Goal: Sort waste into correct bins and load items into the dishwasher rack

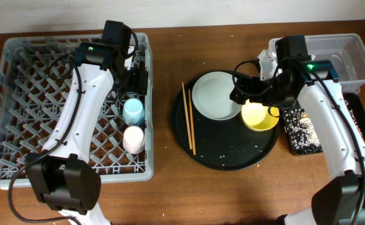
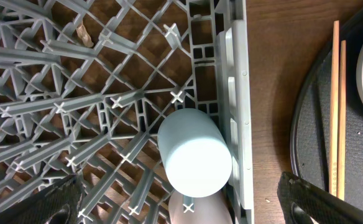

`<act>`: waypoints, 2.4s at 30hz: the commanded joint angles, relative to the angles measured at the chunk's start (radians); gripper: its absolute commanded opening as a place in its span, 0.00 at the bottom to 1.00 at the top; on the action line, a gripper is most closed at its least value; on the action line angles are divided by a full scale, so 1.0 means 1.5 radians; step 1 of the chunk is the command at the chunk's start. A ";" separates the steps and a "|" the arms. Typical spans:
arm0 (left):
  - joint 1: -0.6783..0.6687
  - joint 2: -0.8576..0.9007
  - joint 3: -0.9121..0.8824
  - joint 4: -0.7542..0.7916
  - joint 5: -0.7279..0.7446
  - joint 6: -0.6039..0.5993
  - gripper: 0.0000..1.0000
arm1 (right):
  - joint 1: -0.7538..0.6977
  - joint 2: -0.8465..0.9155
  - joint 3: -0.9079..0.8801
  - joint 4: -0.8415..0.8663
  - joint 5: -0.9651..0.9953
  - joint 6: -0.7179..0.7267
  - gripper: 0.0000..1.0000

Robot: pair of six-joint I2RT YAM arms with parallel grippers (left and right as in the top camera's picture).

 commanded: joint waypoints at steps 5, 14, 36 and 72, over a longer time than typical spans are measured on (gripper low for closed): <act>-0.001 -0.002 0.013 -0.001 -0.003 0.003 0.99 | 0.022 -0.003 0.001 0.021 0.025 -0.007 0.99; -0.002 -0.002 0.013 -0.001 -0.003 0.004 0.99 | 0.156 0.028 -0.002 0.068 0.288 0.136 0.98; -0.002 -0.002 0.013 -0.001 -0.003 0.003 0.99 | 0.157 0.039 -0.021 0.048 0.194 0.138 0.99; -0.001 -0.002 0.013 -0.001 -0.003 0.003 0.99 | 0.156 0.034 -0.019 0.133 0.300 0.082 0.96</act>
